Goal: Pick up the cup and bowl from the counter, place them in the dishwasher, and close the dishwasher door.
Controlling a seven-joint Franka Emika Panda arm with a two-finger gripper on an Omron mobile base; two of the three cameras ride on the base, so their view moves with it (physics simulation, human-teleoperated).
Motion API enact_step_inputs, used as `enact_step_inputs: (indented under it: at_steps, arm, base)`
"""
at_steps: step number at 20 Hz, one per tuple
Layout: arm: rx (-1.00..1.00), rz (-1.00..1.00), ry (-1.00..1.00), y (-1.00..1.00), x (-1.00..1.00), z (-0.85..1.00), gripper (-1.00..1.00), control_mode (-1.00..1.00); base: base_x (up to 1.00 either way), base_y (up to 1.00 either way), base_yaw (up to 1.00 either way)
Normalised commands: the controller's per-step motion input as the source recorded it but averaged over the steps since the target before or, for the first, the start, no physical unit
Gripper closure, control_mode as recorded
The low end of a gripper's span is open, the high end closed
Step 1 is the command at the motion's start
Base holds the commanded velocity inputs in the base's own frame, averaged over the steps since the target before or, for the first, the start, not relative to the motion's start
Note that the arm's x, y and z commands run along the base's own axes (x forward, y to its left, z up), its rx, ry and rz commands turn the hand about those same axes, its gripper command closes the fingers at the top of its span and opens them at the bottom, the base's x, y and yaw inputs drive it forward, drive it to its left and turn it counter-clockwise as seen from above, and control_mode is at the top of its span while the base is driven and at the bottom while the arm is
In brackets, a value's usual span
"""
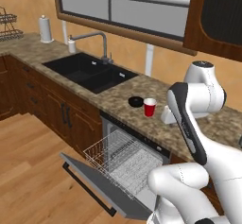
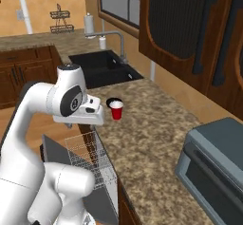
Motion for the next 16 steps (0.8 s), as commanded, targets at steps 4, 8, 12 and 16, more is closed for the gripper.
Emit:
enact_step_inputs:
  at_steps: [4, 8, 12, 16]
  arm:
    - [0.0, 0.0, 0.0, 0.0, 0.0, 0.0, -1.0, 1.0]
    - [0.0, 0.0, 0.0, 0.0, 0.0, 0.0, -1.0, 1.0]
    - [0.0, 0.0, 0.0, 0.0, 0.0, 0.0, -1.0, 1.0]
    - [0.0, 0.02, 0.0, 0.0, 0.0, -0.01, -1.0, -1.0]
  base:
    - [0.36, 0.0, 0.16]
    - [0.34, 0.0, 0.15]
    - [0.19, 0.0, 0.11]
    - [0.0, 0.0, 0.0]
